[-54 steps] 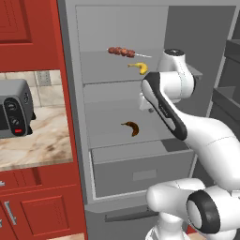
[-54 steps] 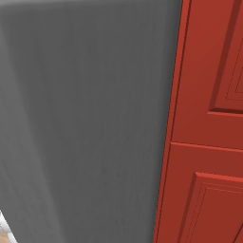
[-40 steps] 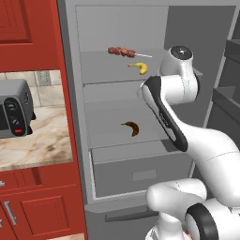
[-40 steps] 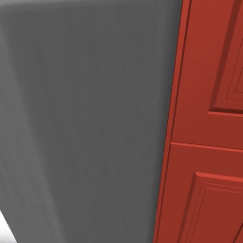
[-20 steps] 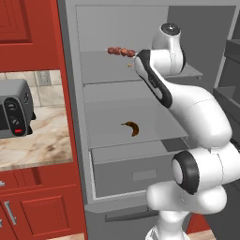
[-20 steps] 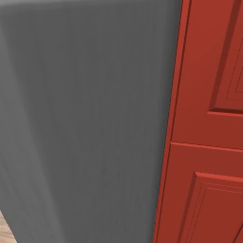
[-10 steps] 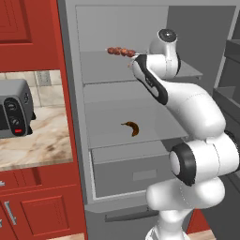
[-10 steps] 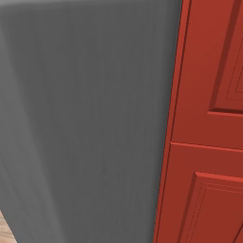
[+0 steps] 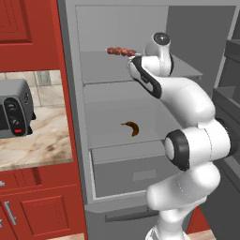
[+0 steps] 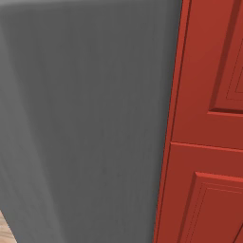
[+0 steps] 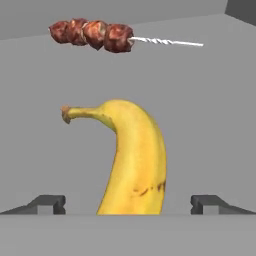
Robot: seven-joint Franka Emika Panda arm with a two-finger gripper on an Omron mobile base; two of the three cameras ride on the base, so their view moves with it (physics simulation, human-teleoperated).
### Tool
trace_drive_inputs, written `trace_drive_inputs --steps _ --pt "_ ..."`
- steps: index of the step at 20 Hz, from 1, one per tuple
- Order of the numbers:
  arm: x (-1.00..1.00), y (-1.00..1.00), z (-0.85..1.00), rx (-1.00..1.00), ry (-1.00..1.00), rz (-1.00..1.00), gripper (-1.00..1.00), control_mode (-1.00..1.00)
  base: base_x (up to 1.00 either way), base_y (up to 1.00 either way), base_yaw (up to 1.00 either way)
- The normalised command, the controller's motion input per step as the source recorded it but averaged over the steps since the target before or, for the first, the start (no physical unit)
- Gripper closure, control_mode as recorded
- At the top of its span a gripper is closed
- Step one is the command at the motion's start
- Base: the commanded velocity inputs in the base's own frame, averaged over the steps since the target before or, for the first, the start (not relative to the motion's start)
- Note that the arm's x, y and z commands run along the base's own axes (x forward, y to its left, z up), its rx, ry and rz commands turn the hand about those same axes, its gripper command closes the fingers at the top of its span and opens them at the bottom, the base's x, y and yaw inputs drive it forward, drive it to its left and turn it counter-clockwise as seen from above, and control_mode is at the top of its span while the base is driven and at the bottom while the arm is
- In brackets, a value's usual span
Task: Pick up each banana from the fridge and place one banana on each plate on the dining counter.
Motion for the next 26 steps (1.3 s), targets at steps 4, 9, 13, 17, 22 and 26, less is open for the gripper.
trace_drive_inputs --steps 4,9,13,17,22,26 --pt "0.08 0.0 -0.14 0.0 0.03 0.0 1.0 -1.0 0.0 0.0 0.0" --pt "-0.01 0.0 -0.07 0.0 0.03 0.0 1.0 -1.0 0.0 0.0 0.0" --pt "-0.9 0.14 -0.02 0.0 -0.16 0.0 1.0 -1.0 0.0 0.0 0.0" --pt "-1.0 0.14 0.0 0.0 -0.1 0.0 1.0 -1.0 0.0 0.0 0.0" --pt "-1.0 0.1 0.0 0.0 0.0 0.0 1.0 -1.0 0.0 0.0 0.0" --pt "-1.0 0.0 0.06 0.0 0.0 0.0 1.0 -1.0 0.0 0.0 0.0"
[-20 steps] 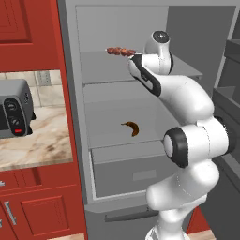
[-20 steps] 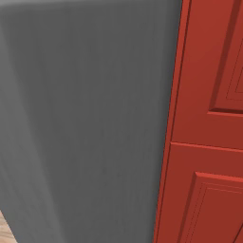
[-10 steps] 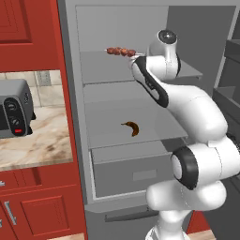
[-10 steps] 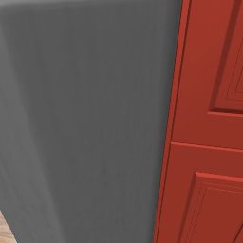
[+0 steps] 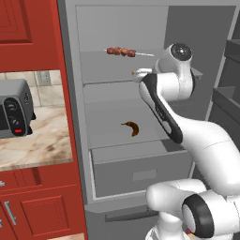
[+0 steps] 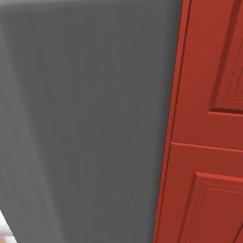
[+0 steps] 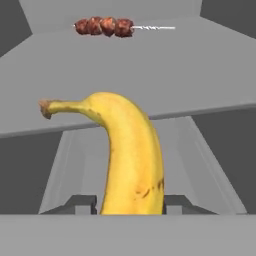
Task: Pick up each banana from the fridge and place one banana on each plate on the dining counter.
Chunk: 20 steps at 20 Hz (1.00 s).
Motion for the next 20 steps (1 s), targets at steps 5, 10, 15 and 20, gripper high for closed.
trace_drive_inputs --steps 5,10,15,20 --pt "-1.0 0.0 0.06 0.0 0.0 0.0 1.0 -1.0 0.0 0.0 0.0" --pt "-1.0 0.0 0.0 0.0 0.0 0.0 1.0 -1.0 0.0 0.0 0.0" --pt "-1.0 0.01 -0.11 -0.02 0.0 0.03 1.0 -1.0 0.0 0.0 0.0" --pt "-0.6 0.01 -0.15 -0.02 0.0 0.02 1.0 1.0 -0.4 0.01 0.01"
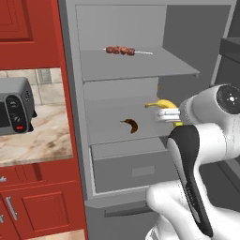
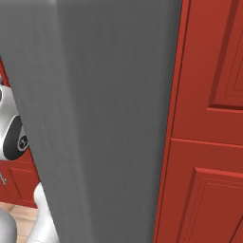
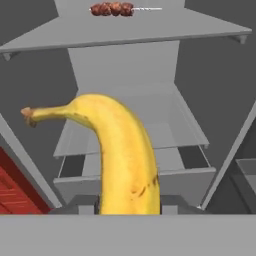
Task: Pick up each banana from the fridge and place one banana on each plate on the dining counter.
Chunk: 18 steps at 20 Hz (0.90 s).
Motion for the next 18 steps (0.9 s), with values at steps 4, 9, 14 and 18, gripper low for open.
trace_drive_inputs --steps 4,9,14,18 --pt "0.0 0.0 0.0 0.0 0.0 0.0 1.0 1.0 -1.0 0.16 0.06" --pt "0.0 0.0 0.0 0.0 0.0 0.0 1.0 1.0 -1.0 0.4 0.46" --pt "0.0 0.0 0.0 0.0 0.0 0.0 1.0 1.0 -0.67 0.2 0.88" --pt "0.0 0.0 0.0 0.0 0.0 0.0 1.0 1.0 -0.45 0.11 0.97"
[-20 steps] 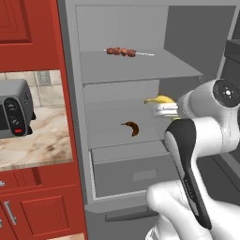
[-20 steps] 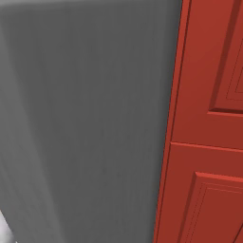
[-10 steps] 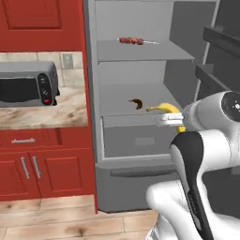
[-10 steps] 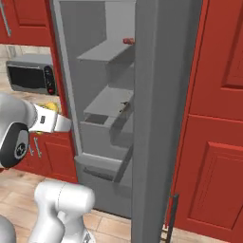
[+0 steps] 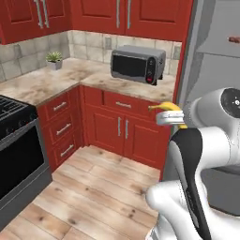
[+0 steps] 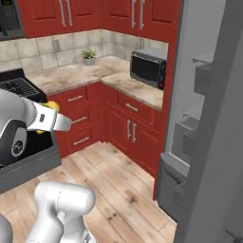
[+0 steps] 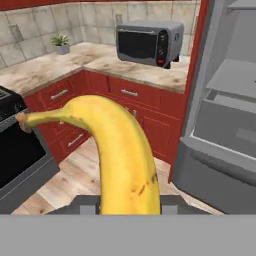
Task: Pick up each banana from the fridge and place one banana on each plate on the dining counter.
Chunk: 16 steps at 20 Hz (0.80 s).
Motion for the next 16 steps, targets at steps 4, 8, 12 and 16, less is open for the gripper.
trace_drive_inputs --steps 4,8,12,16 --pt "0.0 0.0 0.0 0.0 0.0 0.0 1.0 1.0 -0.33 0.18 1.0" --pt "0.0 0.0 0.0 0.0 0.0 0.0 1.0 1.0 -0.29 0.21 1.0" --pt "0.0 0.0 0.0 0.0 0.0 0.0 1.0 1.0 -0.25 0.2 1.0" --pt "0.0 0.0 0.0 0.0 0.0 0.0 1.0 1.0 -0.15 0.2 0.98"
